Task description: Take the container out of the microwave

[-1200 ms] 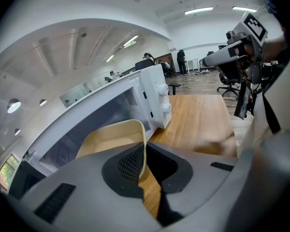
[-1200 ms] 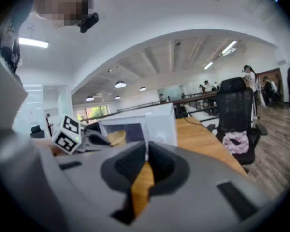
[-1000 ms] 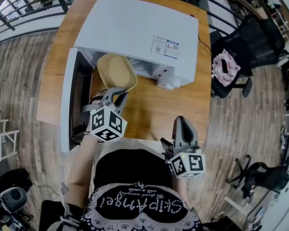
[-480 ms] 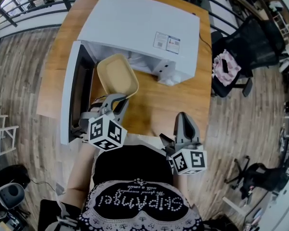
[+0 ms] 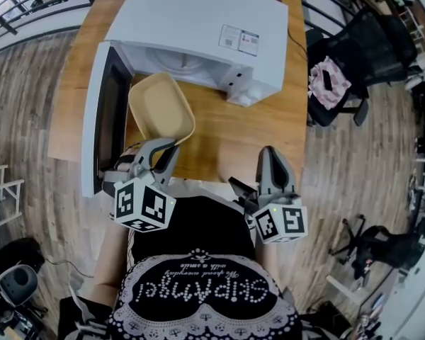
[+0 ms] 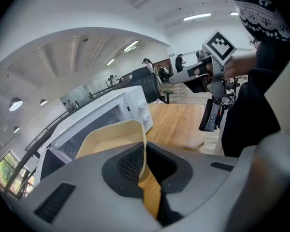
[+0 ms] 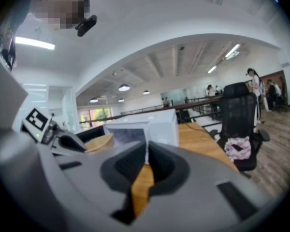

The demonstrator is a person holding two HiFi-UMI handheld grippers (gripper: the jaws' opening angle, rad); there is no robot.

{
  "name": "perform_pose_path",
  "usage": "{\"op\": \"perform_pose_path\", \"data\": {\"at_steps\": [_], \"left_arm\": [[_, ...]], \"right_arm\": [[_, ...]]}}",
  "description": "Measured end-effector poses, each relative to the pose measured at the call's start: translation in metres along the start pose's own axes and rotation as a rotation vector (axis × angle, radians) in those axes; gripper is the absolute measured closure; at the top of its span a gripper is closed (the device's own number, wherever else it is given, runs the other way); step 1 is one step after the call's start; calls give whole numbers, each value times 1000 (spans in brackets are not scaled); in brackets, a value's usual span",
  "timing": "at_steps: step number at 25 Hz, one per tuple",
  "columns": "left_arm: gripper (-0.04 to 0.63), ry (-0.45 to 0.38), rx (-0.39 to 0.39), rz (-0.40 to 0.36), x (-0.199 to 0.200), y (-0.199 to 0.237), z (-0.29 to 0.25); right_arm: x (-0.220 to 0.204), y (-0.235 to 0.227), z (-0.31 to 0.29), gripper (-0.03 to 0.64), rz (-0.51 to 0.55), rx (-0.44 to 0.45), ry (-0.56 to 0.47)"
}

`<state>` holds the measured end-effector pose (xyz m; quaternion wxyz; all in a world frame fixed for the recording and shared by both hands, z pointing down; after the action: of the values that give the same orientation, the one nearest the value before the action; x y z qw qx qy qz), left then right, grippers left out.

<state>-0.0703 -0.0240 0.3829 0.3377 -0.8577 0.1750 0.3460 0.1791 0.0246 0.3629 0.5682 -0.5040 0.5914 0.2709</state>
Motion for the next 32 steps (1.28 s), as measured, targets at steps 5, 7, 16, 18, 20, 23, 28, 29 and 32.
{"op": "perform_pose_path", "data": {"at_steps": [5,7,16,18,20,23,28,29,32], "left_arm": [[555,-2,-7,8,1,-5,11],[555,-2,-6,8,1,-6,14],[555,1,0,11,5,-4,25],[555,4,-2,8,6,-3,27],[555,9,-4,7,8,-3,28],[555,9,-7,2,7,-2,27],[555,5,-40,-16,5,-6,25],[555,6,-47,-15,4,-7,24],[555,9,-68,-15,3,-10,23]], "right_arm": [[2,-3,-1,577,0,-3,1],[2,-5,-2,577,1,-4,2],[3,-13,2,577,-4,-20,18],[4,-15,2,577,-6,-22,18],[4,-16,2,577,-10,-25,18],[3,-19,0,577,-16,-29,15],[4,-23,-2,577,-22,-36,11],[4,-23,-2,577,-24,-37,10],[4,-24,-3,577,-28,-36,9]]}}
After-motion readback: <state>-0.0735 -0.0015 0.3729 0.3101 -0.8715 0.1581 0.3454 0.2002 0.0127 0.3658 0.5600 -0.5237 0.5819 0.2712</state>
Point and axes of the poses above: the fingertips, and each gripper's own axes: z backward along the fingers, y to its left, x out of its top, the point moved 8 cm from there along z, backward along the fingers, and after that the axes turned 12 degrees about x, right-handed, at the moved point
